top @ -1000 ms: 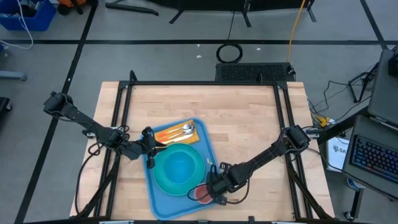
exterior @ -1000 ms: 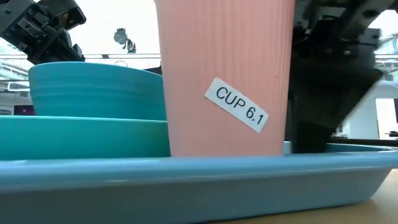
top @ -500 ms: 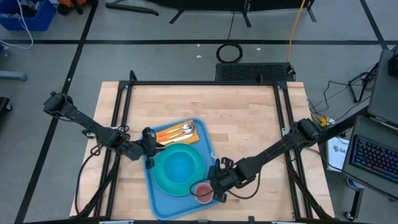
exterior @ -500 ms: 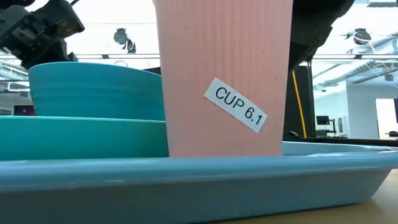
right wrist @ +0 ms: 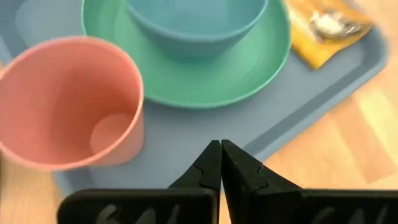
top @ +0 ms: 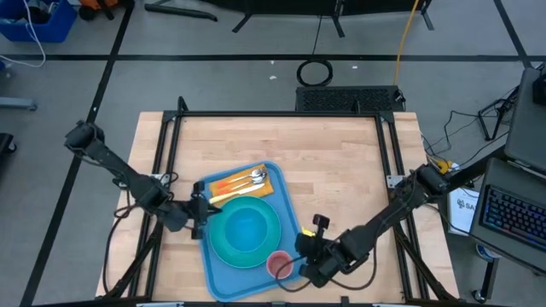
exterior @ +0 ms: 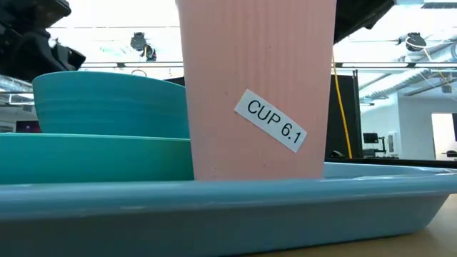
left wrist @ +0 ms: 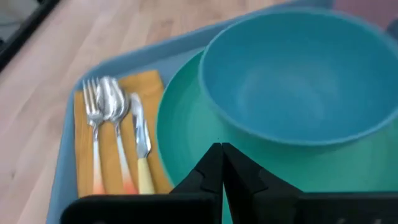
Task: Set up tray
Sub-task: Move the blue serving tray to the center of the table
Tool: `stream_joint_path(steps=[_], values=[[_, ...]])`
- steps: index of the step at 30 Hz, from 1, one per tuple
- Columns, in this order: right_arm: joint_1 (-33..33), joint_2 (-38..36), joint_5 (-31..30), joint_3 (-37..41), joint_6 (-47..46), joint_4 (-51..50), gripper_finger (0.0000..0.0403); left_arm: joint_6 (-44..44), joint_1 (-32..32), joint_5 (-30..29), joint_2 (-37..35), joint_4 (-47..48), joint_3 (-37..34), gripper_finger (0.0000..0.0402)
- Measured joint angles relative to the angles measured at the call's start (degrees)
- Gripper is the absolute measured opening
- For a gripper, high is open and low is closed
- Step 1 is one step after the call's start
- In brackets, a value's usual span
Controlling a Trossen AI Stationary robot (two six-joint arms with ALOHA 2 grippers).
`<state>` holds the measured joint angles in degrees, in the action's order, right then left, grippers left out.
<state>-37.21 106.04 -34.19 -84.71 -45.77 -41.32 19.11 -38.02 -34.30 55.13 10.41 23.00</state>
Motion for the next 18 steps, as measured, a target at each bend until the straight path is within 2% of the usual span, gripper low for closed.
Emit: stream_joint_path(steps=[3,7,10,12,16,18], values=[[-0.91,0.00,-4.70,0.24,-0.22,0.37,0.0001,-2.33,-2.99,0.49,-0.02,-2.64,0.00,0.0006],[-1.97,-0.02,-9.27,1.74,-0.55,0.54,0.0001,-8.24,-9.02,5.30,-0.02,-3.85,0.00,0.0004],[-2.29,-0.04,-10.19,4.00,-2.78,0.79,0.0001,-9.66,-13.76,5.69,-0.02,-4.06,0.00,0.0003],[-2.25,-0.04,-10.82,5.81,-4.44,0.72,0.0001,-9.71,-16.64,6.87,-0.02,-3.86,0.00,0.0004],[-2.14,-0.04,-11.04,8.89,-7.66,0.73,0.0001,-6.69,-20.75,15.78,-0.02,-3.32,0.00,0.0003],[-2.16,-0.04,-11.08,9.67,-8.69,0.63,0.0001,-3.82,-22.29,16.69,-0.02,-3.36,0.00,0.0004]])
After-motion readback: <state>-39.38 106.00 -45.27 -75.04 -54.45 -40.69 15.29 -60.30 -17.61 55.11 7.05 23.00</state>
